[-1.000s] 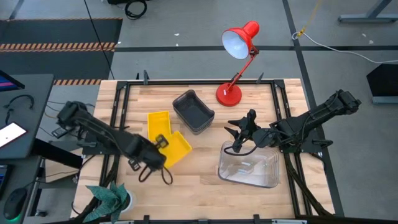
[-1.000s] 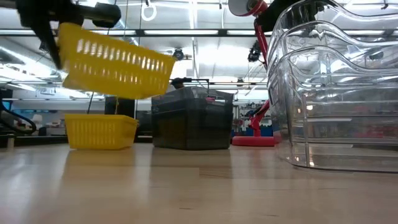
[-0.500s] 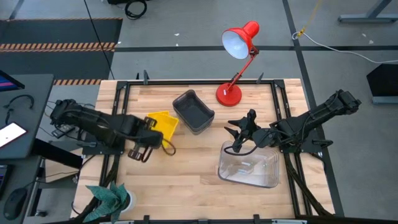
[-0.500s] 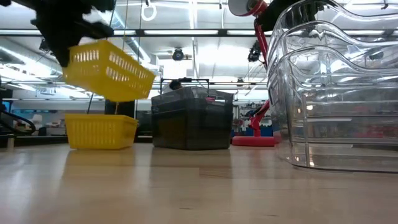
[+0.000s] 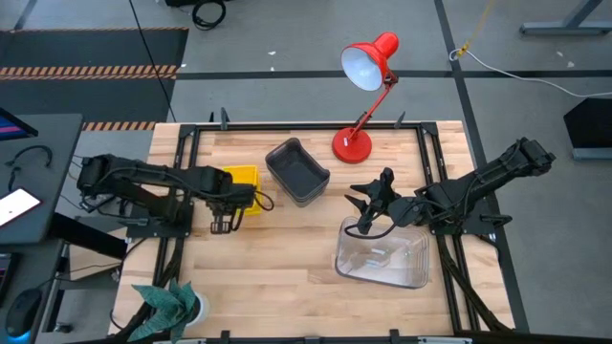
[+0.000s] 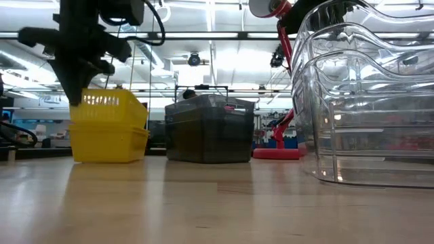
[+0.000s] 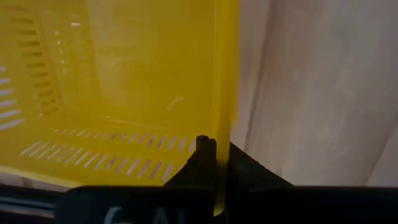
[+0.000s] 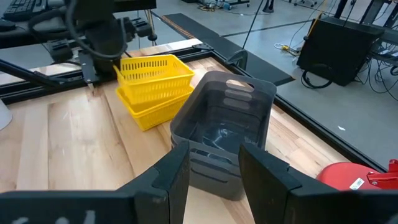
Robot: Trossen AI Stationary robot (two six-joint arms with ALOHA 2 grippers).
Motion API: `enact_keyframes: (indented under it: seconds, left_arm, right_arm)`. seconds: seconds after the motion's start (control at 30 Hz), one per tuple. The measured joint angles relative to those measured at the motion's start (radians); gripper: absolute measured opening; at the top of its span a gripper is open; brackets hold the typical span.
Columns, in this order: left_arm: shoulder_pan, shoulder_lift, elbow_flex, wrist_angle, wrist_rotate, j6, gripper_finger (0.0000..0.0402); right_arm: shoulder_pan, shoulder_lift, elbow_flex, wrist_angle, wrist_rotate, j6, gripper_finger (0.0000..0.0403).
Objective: Stack baskets by color
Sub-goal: Stack the yellow bin on the stacked yellow bins, then return to Home Position
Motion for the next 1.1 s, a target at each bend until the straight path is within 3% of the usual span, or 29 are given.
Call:
enact_keyframes:
  seconds: [0.4, 0.67, 0.8, 0.93, 1.1]
  left_arm:
    - [0.038, 0.009, -0.006, 0.039, -0.011, -0.041, 0.0024]
    - [0.026, 0.009, -0.006, 0.108, -0.011, -0.048, 0.0158]
    - [0.026, 0.009, -0.006, 0.126, -0.011, -0.048, 0.0201]
    - [0.026, 0.005, -0.006, 0.170, -0.011, -0.028, 0.0210]
    - [0.029, -0.049, -0.006, 0.284, -0.011, 0.055, 0.0181]
  right_arm:
    - [0.000, 0.000, 0.000, 0.001, 0.000, 0.001, 0.0143]
    - [0.000, 0.000, 0.000, 0.001, 0.000, -0.002, 0.0143]
    - [0.000, 0.000, 0.000, 0.001, 0.000, -0.002, 0.0143]
    - [0.004, 0.000, 0.000, -0.008, 0.000, -0.003, 0.0143]
    - [0.009, 0.000, 0.000, -0.065, -0.001, 0.007, 0.0142]
